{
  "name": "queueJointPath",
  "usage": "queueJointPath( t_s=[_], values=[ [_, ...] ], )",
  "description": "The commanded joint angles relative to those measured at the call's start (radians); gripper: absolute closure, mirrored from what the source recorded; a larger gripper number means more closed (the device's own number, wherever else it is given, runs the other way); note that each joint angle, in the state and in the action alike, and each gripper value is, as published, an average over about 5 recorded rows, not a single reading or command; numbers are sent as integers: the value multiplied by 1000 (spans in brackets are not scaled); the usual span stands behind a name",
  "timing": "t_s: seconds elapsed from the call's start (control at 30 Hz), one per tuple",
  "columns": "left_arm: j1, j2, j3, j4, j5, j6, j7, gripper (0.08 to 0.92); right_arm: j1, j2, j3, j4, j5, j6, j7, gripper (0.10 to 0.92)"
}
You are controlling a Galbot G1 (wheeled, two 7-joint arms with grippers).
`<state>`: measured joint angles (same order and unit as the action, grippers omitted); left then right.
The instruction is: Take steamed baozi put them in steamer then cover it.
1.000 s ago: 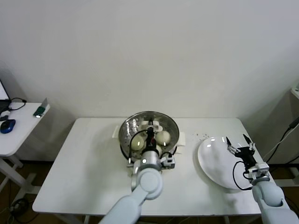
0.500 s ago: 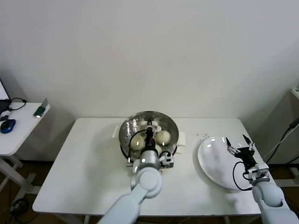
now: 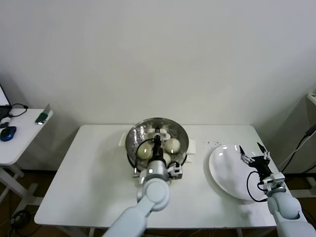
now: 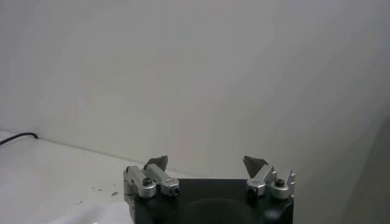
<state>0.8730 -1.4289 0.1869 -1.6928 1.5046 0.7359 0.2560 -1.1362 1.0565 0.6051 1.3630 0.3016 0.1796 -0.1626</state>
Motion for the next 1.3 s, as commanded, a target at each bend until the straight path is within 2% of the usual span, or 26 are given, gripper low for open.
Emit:
queueJointPath(
  t_s=[0.03,0.23,0.6,0.73,0.8,1.0,1.13,1.23,1.3],
  values=[
    [8,26,5,-56,-18,50,16,736,-3,-6,5,25,-12,-95,30,203],
    [36,64,6,-153,-44,50,31,563,-15,-19,8,64,-3,-204,33,203],
    [127,180,-6,-376,-138,45,27,246,-9,-23,9,73,27,-255,24,203],
    [199,217,-42,-446,-206,31,-20,185,-8,-24,8,77,27,-250,20,203],
    [229,233,-86,-472,-264,-1,-88,179,-9,-25,7,78,26,-241,15,203],
    [311,285,-297,-520,-635,-235,-329,177,-19,-22,8,85,13,-215,-2,203],
    [424,288,-491,-523,-950,-435,-504,177,-30,-16,11,93,9,-202,-12,203],
    [526,266,-630,-511,-1187,-604,-544,177,-39,-10,14,101,8,-191,-19,203],
    [579,242,-712,-484,-1331,-699,-527,177,-46,-7,17,109,9,-186,-22,203]
  ],
)
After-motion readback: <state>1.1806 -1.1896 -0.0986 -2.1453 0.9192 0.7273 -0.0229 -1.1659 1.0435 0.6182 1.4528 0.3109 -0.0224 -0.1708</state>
